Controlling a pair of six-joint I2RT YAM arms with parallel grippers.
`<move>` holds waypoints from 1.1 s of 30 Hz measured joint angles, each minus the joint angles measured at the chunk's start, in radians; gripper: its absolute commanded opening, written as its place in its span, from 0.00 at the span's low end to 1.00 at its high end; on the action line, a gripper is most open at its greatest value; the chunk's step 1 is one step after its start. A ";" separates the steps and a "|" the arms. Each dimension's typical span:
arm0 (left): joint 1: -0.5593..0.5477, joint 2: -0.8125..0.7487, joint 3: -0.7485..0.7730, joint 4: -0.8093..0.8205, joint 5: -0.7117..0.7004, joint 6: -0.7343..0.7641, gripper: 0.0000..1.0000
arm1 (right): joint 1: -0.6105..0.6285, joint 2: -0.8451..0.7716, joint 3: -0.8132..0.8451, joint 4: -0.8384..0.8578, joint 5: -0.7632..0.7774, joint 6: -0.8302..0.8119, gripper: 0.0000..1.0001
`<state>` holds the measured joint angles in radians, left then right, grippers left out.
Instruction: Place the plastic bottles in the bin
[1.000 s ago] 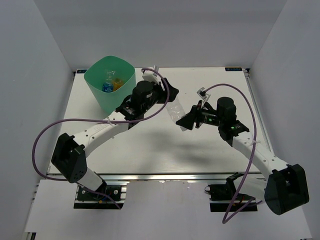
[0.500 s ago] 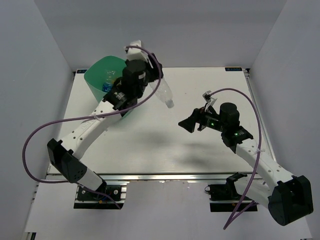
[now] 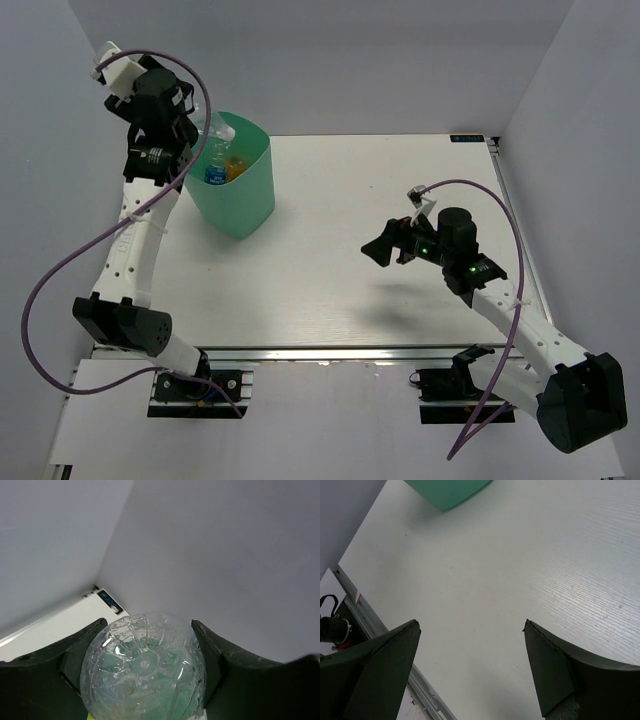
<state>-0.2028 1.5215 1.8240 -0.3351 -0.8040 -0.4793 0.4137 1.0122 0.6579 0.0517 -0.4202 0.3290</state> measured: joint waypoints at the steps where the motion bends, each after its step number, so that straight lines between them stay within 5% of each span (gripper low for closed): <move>1: 0.019 0.012 0.003 0.002 -0.014 -0.005 0.65 | 0.000 0.000 0.000 -0.006 0.005 -0.002 0.89; 4: 0.044 0.060 0.005 0.011 -0.026 -0.005 0.98 | 0.000 0.000 0.000 -0.015 0.024 -0.009 0.89; 12: 0.040 0.195 0.006 -0.066 0.050 0.019 0.98 | 0.000 -0.003 0.007 -0.056 0.075 -0.034 0.89; 20: 0.040 0.108 0.013 -0.170 0.129 0.023 0.98 | 0.000 -0.009 0.007 -0.058 0.122 -0.034 0.89; 23: 0.040 -0.050 -0.124 -0.193 0.174 -0.032 0.98 | 0.000 -0.009 0.007 -0.058 0.140 -0.034 0.89; 29: 0.039 -0.648 -0.752 -0.113 0.296 -0.206 0.98 | 0.000 -0.013 0.006 -0.050 0.196 -0.029 0.89; 33: 0.037 -0.846 -0.941 -0.145 0.238 -0.337 0.98 | 0.000 -0.024 -0.016 -0.028 0.282 -0.022 0.89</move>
<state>-0.1658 0.6750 0.8833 -0.4797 -0.5655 -0.8162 0.4137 0.9882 0.6422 0.0235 -0.1383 0.3069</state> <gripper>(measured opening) 0.979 0.894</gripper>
